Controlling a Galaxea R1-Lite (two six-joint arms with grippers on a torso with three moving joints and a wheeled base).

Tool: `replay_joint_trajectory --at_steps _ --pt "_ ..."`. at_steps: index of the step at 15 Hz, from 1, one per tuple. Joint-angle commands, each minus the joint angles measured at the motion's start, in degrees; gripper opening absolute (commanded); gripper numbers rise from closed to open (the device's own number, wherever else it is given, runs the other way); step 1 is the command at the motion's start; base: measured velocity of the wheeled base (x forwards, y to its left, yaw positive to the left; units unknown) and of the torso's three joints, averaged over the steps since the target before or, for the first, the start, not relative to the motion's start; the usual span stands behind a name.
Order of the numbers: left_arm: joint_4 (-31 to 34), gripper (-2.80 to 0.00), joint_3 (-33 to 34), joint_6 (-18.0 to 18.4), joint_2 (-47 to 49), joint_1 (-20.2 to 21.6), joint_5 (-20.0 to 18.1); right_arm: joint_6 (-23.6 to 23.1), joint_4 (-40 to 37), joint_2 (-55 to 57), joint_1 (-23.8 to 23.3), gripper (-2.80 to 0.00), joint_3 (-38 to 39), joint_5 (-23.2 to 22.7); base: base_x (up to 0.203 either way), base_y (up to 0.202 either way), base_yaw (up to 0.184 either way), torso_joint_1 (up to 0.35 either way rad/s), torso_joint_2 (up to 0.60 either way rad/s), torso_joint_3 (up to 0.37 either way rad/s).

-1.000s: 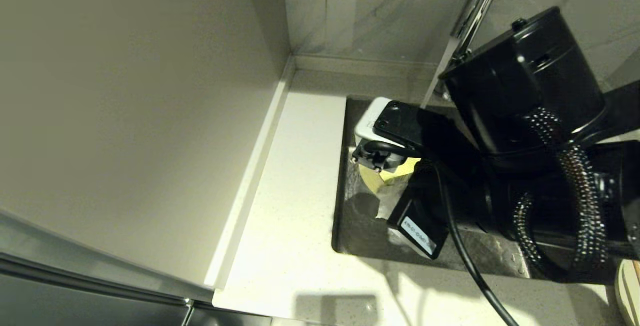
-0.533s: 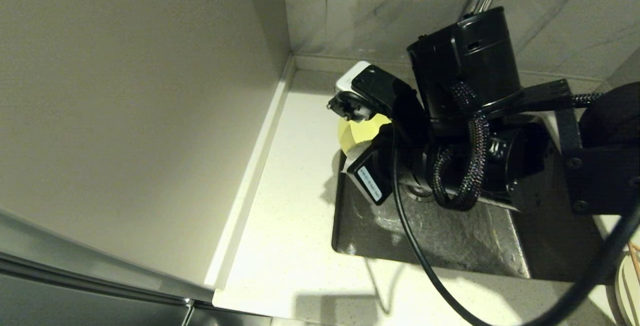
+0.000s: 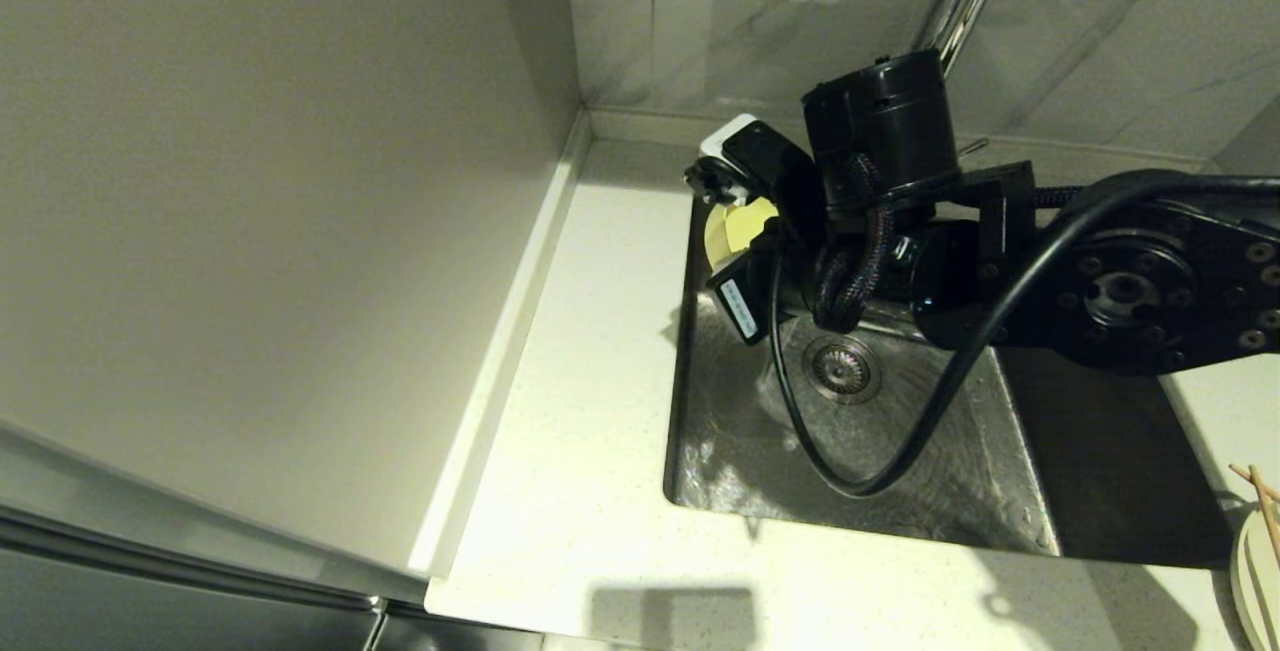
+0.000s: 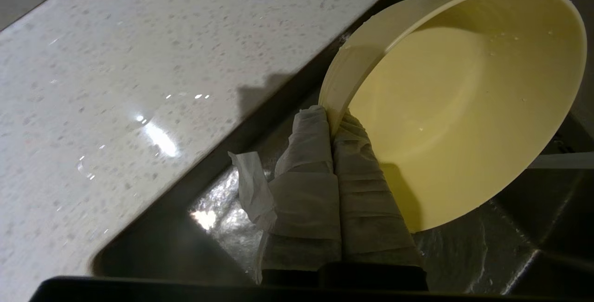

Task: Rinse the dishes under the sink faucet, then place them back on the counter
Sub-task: Rinse the bowl

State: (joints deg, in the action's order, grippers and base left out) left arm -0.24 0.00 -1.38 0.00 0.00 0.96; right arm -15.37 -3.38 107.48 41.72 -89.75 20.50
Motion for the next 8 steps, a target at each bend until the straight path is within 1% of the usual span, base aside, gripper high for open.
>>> replay_joint_trajectory --at_steps 1,3,8 --pt "-0.02 -2.80 0.00 -0.03 -0.09 0.00 0.01 -0.55 2.04 2.16 -1.93 -2.80 -0.32 0.07 0.000 0.000 0.000 0.000 0.00 0.000" --pt "-0.02 -2.80 0.00 -0.03 -0.09 0.00 0.01 -1.66 2.41 2.64 -3.26 -2.80 -0.81 0.01 0.000 0.000 0.000 0.000 0.00 0.000" --pt "-0.02 -2.80 0.00 -0.03 -0.09 0.00 0.01 -2.02 2.50 4.55 -7.08 -2.80 -4.18 -0.86 0.000 0.000 0.000 0.000 0.00 0.000"
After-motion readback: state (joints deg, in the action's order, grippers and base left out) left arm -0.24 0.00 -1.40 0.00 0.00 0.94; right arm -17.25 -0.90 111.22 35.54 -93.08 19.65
